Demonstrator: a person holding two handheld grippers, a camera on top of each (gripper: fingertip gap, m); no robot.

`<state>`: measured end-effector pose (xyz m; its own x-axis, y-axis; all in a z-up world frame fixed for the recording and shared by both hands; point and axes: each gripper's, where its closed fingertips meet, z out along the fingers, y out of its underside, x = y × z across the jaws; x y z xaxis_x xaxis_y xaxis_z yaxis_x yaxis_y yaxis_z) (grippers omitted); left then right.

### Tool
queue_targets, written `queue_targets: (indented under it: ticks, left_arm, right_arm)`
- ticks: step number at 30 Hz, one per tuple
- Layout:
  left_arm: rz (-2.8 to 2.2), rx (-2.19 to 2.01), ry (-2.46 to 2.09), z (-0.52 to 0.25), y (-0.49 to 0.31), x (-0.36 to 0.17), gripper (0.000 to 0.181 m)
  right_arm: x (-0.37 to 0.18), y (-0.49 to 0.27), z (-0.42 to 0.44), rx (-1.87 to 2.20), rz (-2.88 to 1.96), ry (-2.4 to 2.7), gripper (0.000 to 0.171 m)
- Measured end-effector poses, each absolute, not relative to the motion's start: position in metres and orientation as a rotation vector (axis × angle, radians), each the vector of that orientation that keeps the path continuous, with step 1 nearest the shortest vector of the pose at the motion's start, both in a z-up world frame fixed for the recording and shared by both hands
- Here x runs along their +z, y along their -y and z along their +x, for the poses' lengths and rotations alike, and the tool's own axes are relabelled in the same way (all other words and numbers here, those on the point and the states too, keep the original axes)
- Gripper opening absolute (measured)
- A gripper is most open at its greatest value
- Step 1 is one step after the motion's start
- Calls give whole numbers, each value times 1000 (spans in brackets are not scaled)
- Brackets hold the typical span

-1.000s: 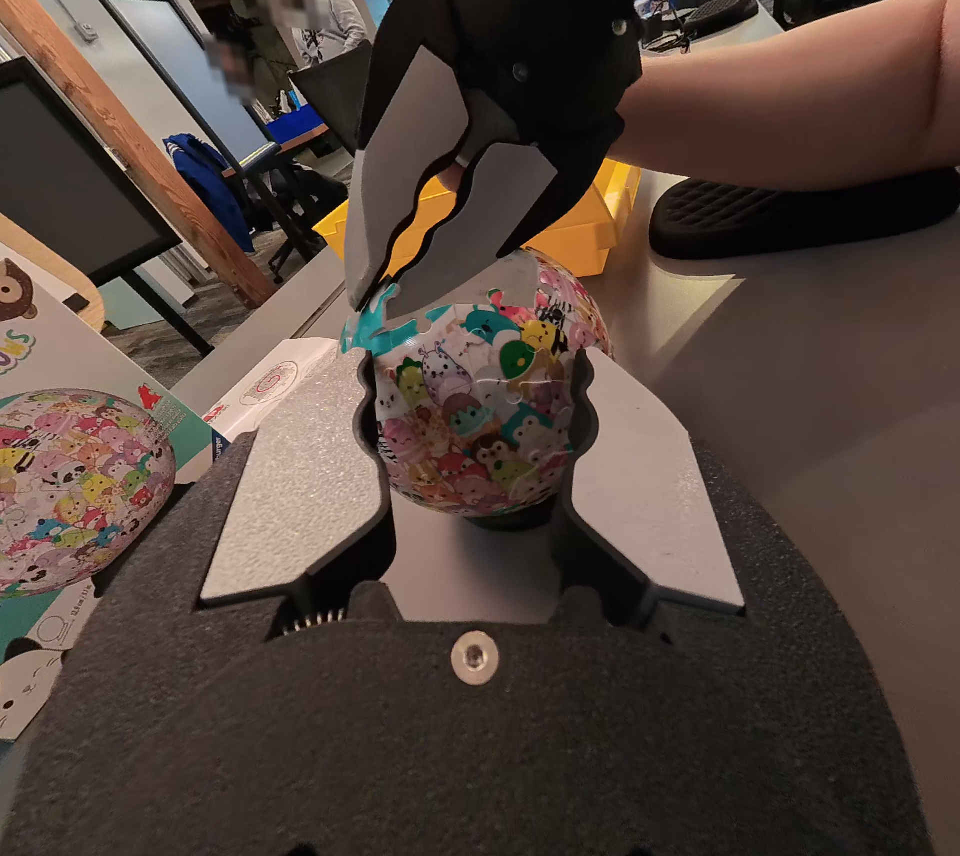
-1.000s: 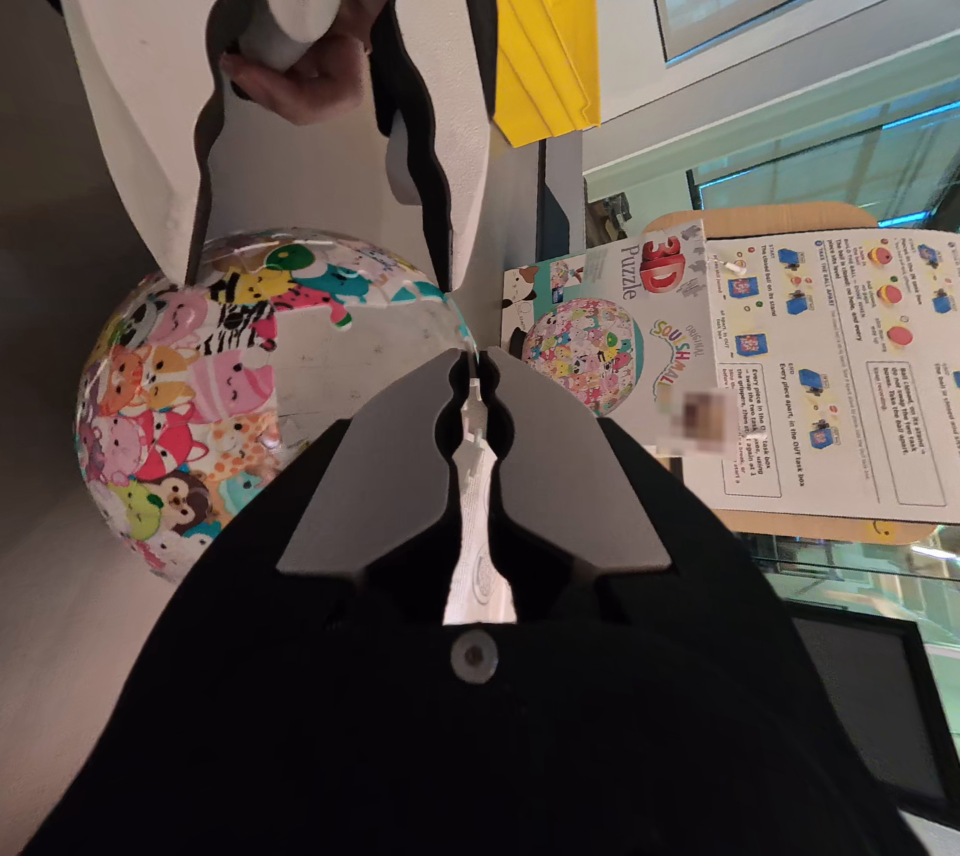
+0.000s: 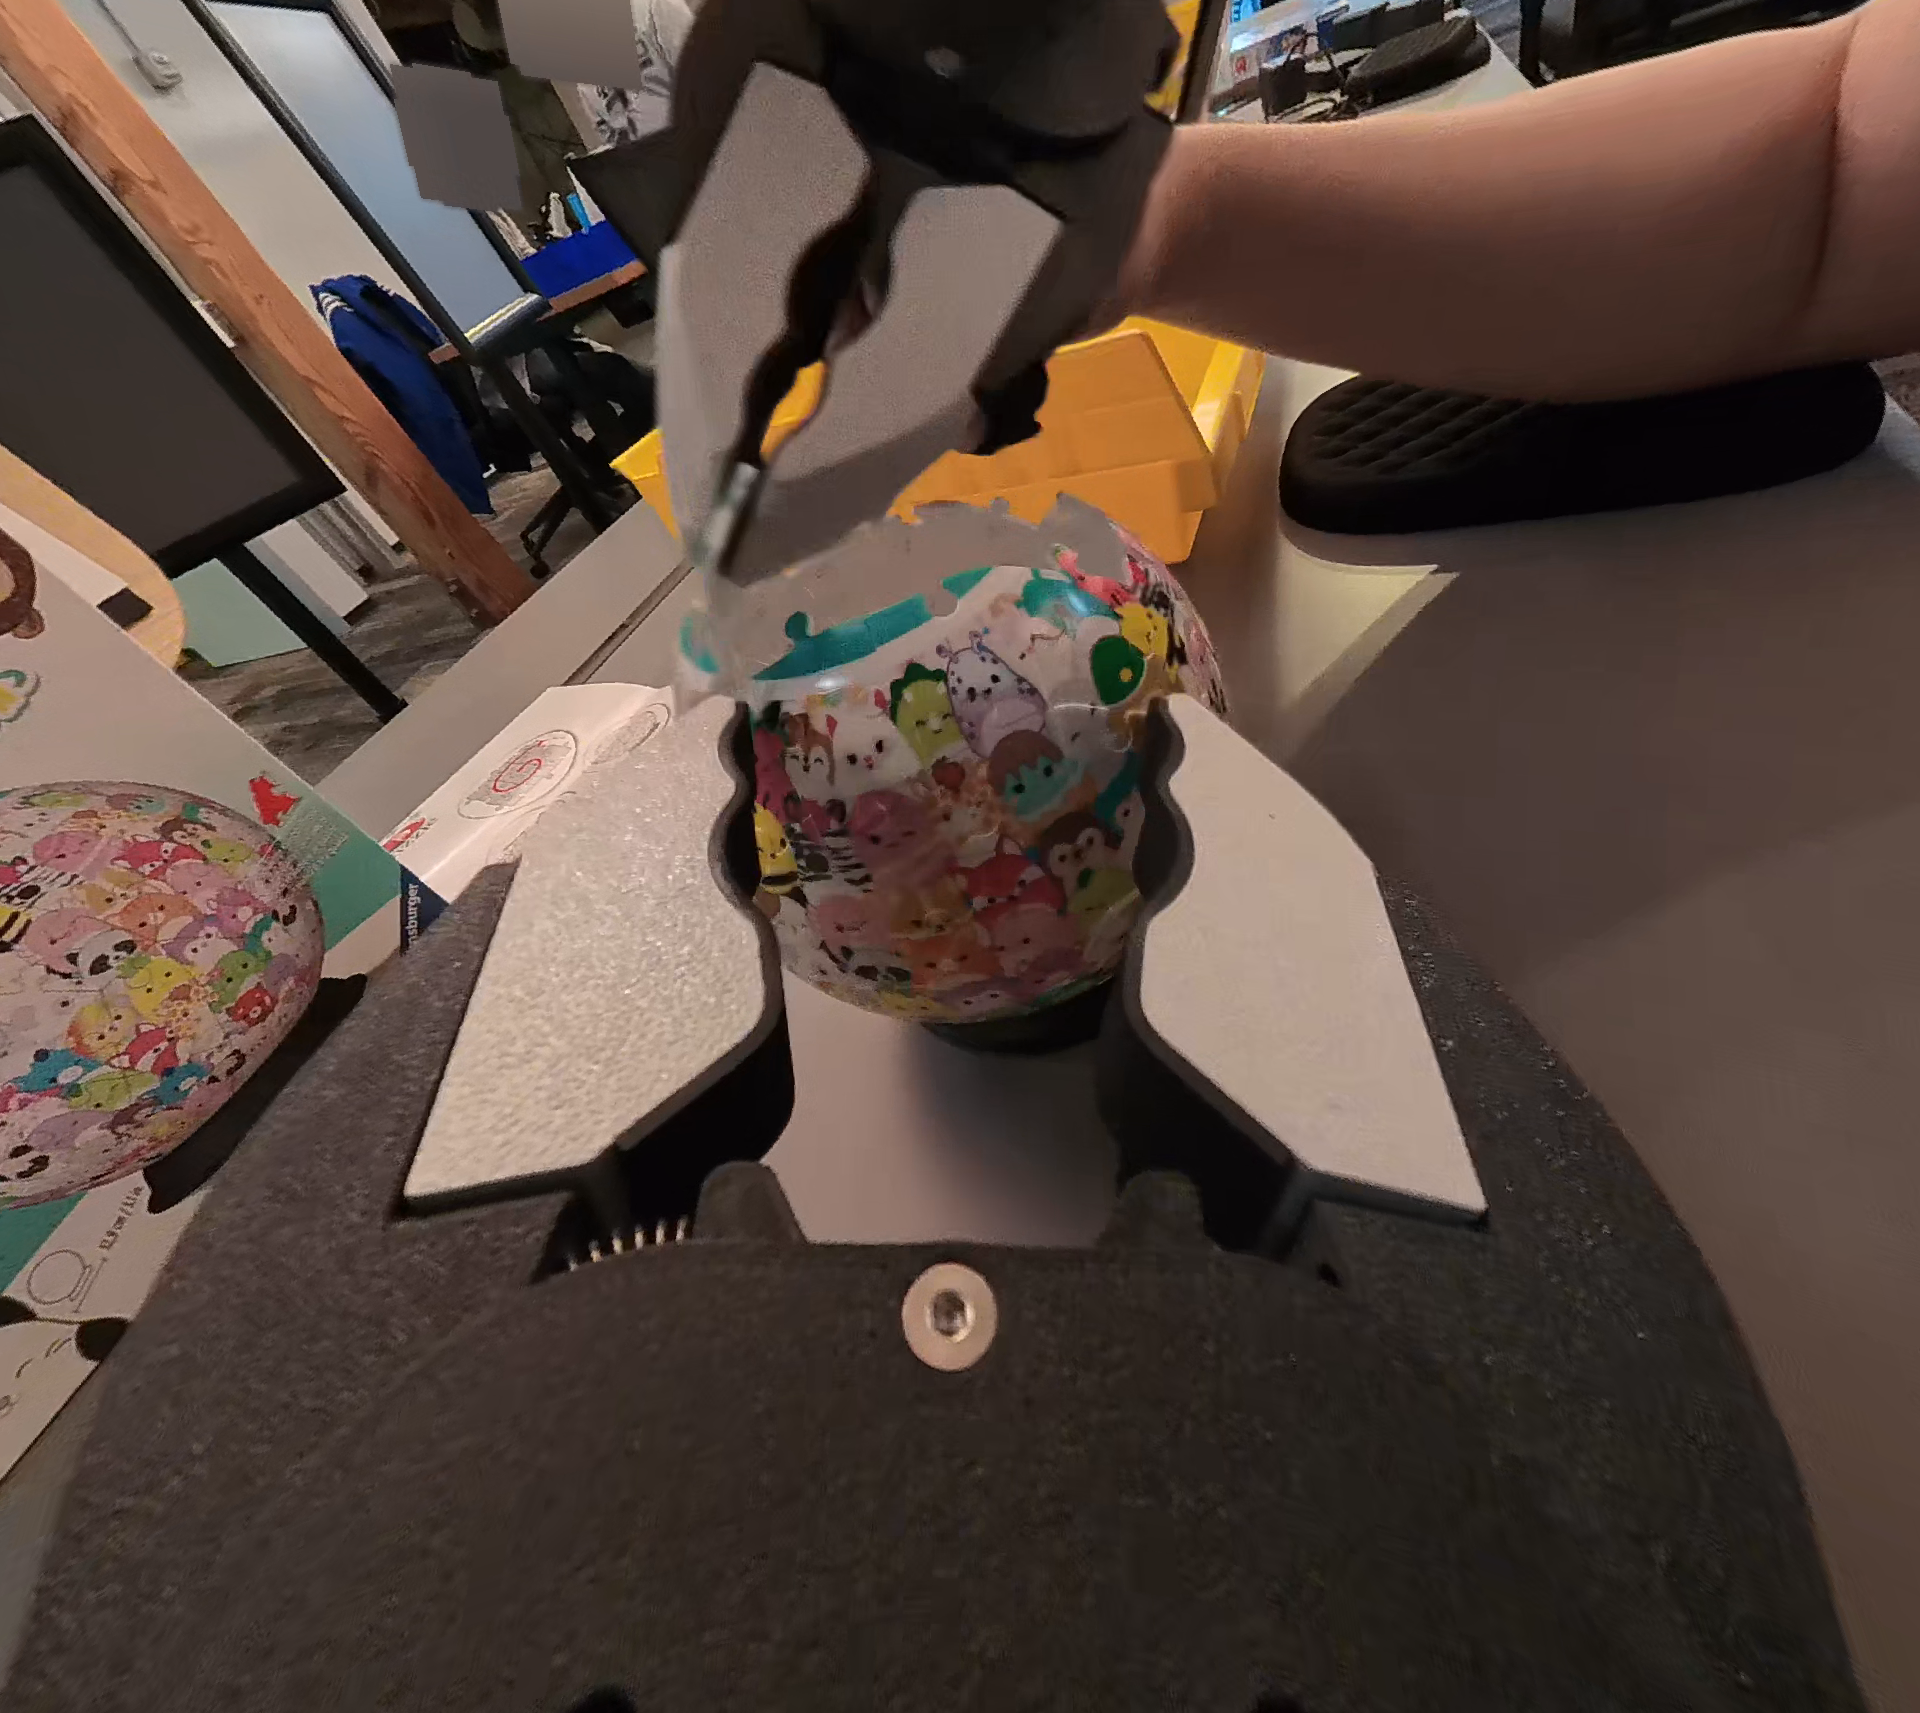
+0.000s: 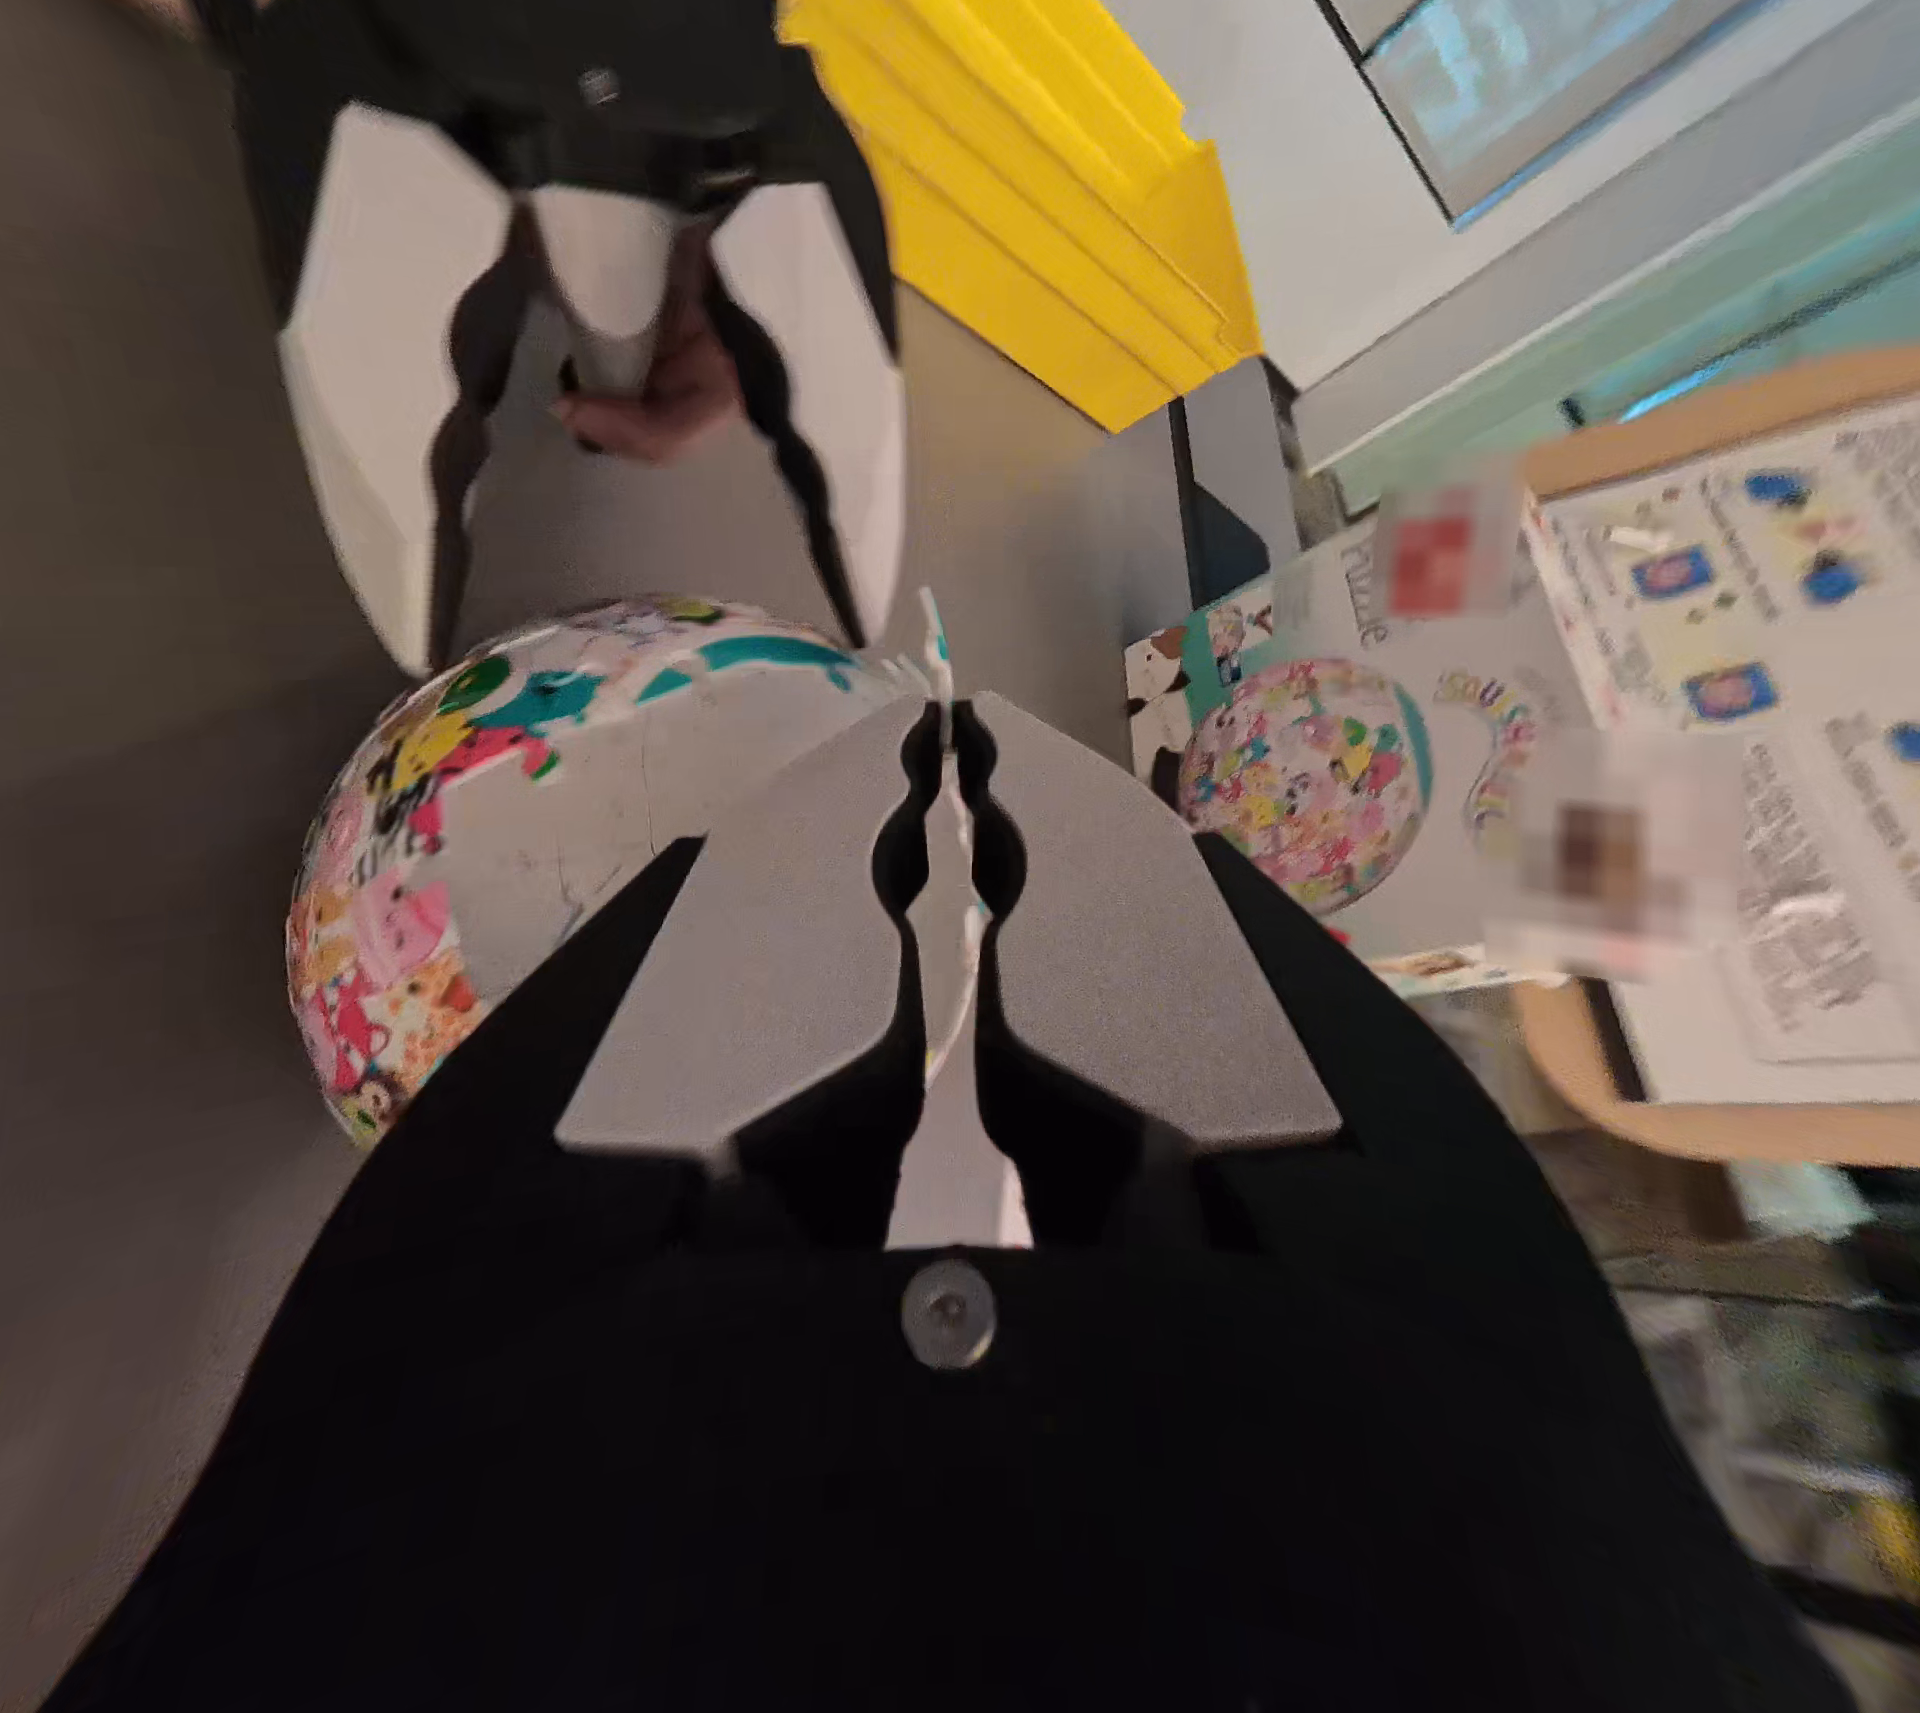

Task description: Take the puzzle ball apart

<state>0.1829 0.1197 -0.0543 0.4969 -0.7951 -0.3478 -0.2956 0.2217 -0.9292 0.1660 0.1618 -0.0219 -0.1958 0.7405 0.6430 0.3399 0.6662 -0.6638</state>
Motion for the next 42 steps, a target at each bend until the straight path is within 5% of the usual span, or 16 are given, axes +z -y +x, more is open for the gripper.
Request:
queue_targets:
  ticks: [11, 15, 21, 28, 32, 36, 42]
  left_arm:
    - [-1352, -465, -1053, 184, -117, -54, 71]
    - [-1326, -459, -1041, 182, -115, -46, 71]
    - [-1273, -519, -994, 182, -107, -27, 70]
    - [-1288, -499, -998, 179, -111, -31, 69]
    - [-1289, -486, -998, 176, -112, -30, 70]
    - [-1292, -483, -990, 174, -113, -29, 70]
    - [-1316, -479, -1016, 172, -114, -36, 68]
  right_arm:
    - [12, -170, 187, 1089, -1354, 1625, 3]
    - [55, -209, 249, 874, -1507, 1454, 3]
    - [-51, -272, 409, 348, -2350, 1282, 4]
    - [-143, -286, 460, 214, -2804, 1223, 6]
    - [-129, -302, 471, 157, -2728, 1125, 20]
    - [-59, -316, 448, 115, -2369, 1116, 20]
    - [51, -206, 246, 626, -1283, 1546, 36]
